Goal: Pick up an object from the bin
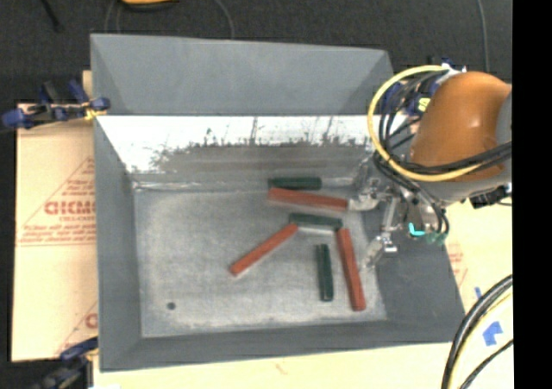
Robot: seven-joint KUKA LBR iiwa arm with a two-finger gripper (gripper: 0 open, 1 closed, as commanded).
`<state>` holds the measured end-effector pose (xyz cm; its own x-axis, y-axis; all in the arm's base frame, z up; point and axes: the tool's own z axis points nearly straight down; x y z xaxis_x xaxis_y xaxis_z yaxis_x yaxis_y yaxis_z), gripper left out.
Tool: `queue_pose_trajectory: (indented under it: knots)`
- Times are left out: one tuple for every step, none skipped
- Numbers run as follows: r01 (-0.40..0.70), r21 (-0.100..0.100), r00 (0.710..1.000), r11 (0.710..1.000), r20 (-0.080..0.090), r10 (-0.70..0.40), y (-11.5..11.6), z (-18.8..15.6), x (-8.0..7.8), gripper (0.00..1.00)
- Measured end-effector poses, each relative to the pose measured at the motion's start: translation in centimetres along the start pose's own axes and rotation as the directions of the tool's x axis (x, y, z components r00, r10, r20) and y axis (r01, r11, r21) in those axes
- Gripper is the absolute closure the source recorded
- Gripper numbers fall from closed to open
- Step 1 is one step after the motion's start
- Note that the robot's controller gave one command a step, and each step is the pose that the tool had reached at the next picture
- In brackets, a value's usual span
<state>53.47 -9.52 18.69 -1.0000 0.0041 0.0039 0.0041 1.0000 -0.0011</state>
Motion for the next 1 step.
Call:
queue_pose_trajectory:
  knots:
    - [0.003,0.001,1.0,1.0,0.008,-0.003,0.02,-0.4,-0.18,0.0]
